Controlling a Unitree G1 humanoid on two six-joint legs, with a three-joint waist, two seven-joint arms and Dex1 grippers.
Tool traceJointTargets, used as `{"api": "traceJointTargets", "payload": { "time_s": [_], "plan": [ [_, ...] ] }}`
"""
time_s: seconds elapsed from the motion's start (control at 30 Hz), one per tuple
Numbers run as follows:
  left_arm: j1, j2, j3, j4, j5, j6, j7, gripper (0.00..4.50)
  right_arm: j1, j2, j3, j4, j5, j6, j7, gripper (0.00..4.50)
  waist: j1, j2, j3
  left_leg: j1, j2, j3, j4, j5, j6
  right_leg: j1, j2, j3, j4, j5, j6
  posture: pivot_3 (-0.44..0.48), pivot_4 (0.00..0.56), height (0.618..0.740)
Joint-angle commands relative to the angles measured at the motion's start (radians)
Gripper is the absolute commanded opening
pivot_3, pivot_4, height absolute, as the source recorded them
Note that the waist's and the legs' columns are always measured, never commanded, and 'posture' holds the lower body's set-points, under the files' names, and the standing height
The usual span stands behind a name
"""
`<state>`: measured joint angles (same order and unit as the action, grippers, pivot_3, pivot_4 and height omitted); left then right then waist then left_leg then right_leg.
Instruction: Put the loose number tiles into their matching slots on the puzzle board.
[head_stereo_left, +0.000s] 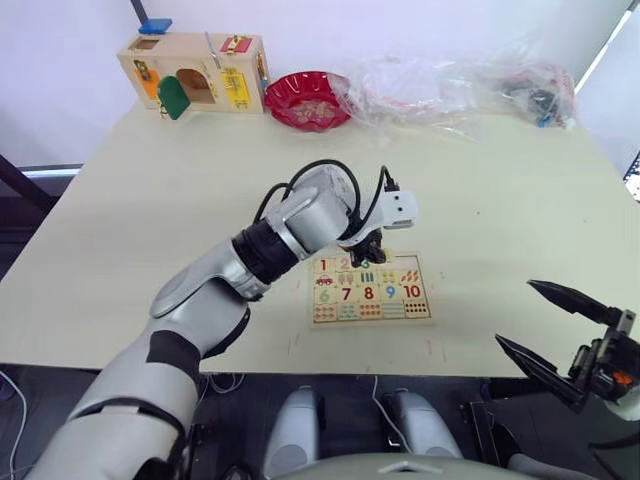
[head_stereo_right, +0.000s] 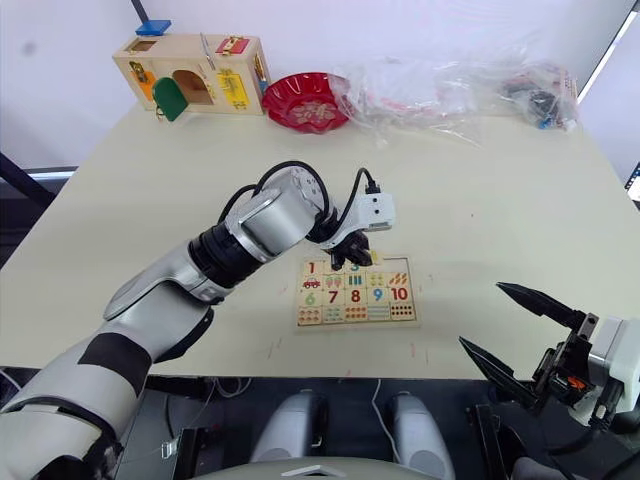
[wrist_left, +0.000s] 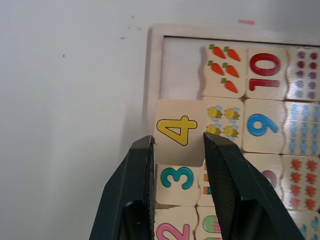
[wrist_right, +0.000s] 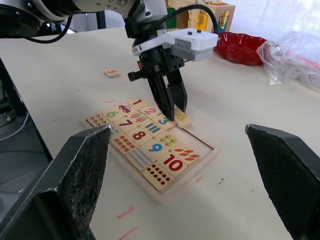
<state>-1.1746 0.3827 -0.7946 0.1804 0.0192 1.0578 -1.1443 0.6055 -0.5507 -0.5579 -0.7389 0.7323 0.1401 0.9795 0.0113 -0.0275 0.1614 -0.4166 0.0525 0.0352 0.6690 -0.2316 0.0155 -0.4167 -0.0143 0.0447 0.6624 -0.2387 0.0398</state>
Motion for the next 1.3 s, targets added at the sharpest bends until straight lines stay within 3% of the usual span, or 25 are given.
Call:
{"api": "traceJointTargets", "payload": {
  "time_s": [0.03,1.3],
  "plan": [
    [-0.019,-0.017,-0.001,-0.009,0.010,-0.004,0.009,0.95,-0.004,-0.003,-0.005,-0.015,0.012,-0.021,-0.004,4.50,0.001,0.000,0.000,0.000,0.000,0.000,0.000,0.000,0.000,0.000,0.000,0.000,0.000,0.000,0.000,0.000,0.150,0.740],
    [0.006,-0.048,-0.029,0.026,0.030,-0.021,0.041,0.95,0.023,0.002,0.006,-0.038,0.009,-0.023,-0.022,4.50,0.000,0.000,0.000,0.000,0.000,0.000,0.000,0.000,0.000,0.000,0.000,0.000,0.000,0.000,0.000,0.000,0.150,0.740]
  ]
}}
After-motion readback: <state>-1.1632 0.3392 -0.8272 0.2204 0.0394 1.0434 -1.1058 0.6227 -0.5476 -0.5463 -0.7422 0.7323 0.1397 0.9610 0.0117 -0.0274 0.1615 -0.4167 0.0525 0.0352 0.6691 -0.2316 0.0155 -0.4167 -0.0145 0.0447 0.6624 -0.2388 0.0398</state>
